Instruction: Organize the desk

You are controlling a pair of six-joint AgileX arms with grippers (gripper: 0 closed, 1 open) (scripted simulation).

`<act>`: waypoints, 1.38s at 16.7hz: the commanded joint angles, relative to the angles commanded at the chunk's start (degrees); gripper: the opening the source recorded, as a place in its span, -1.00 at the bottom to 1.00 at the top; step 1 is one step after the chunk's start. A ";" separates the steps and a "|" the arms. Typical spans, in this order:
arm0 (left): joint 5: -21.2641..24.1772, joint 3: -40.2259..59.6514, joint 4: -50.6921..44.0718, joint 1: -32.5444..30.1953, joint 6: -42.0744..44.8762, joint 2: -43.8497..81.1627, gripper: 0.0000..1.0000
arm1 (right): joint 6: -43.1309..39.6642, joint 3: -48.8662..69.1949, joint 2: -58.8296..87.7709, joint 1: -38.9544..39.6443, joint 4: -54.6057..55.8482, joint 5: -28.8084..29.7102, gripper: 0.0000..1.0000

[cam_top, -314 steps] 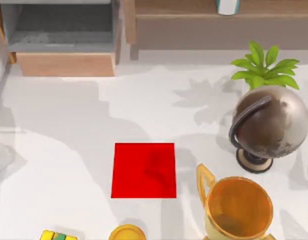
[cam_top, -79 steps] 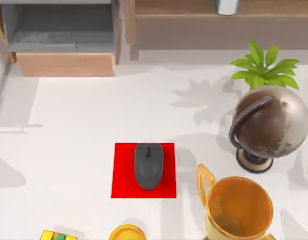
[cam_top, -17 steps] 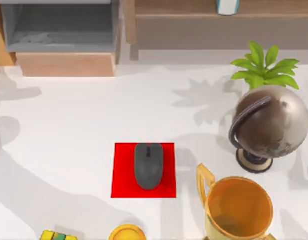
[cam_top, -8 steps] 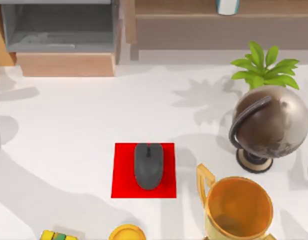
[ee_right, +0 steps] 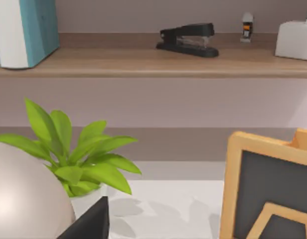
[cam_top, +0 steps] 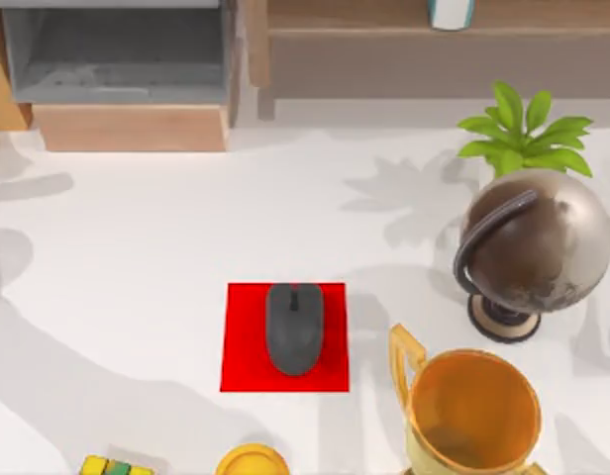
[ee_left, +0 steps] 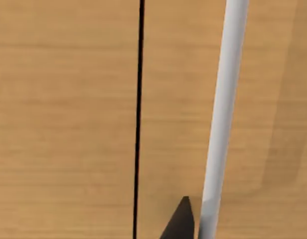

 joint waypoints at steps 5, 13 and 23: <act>0.46 -2.88 0.50 0.54 -0.24 -0.26 1.00 | 0.00 0.00 0.00 0.00 0.00 0.00 1.00; 2.36 -11.66 5.12 2.65 0.02 -3.75 1.00 | 0.00 0.00 0.00 0.00 0.00 0.00 1.00; -5.40 -14.11 5.68 -8.89 -9.10 -12.89 1.00 | 0.00 0.00 0.00 0.00 0.00 0.00 1.00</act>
